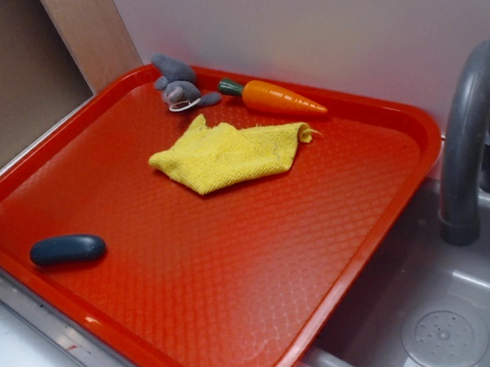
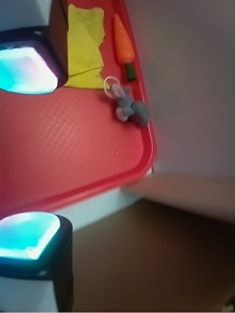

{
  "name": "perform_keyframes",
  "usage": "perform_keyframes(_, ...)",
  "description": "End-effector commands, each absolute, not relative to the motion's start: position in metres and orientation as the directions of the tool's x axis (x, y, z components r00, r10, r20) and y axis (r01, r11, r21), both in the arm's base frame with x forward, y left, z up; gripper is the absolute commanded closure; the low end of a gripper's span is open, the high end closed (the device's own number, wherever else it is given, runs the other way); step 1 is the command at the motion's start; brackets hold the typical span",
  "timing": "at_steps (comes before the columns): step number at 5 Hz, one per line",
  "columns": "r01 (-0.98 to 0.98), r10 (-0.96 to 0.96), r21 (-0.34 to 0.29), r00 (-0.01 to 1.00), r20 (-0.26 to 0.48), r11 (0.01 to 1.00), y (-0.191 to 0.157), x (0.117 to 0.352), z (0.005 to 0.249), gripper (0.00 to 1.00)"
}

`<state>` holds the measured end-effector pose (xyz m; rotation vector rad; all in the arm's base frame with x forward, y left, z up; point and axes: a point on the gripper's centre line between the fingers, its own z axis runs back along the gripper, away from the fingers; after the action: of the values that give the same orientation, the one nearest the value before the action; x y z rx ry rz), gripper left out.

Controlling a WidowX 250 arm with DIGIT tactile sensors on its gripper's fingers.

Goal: Grab the gray animal.

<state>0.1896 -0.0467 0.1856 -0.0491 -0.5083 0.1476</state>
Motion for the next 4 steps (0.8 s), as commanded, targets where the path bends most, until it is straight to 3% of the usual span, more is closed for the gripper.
perform_keyframes(1,-0.056,0.195,-0.268,0.826,0.529,0.962,-0.063,0.25,0.146,0.0)
perform_keyframes(2,-0.034,0.241,-0.383,0.827,0.508,0.923,-0.073,0.272,0.122,0.0)
perform_keyframes(4,-0.034,0.252,-0.429,0.849,0.464,0.903,-0.086,0.304,0.091,0.0)
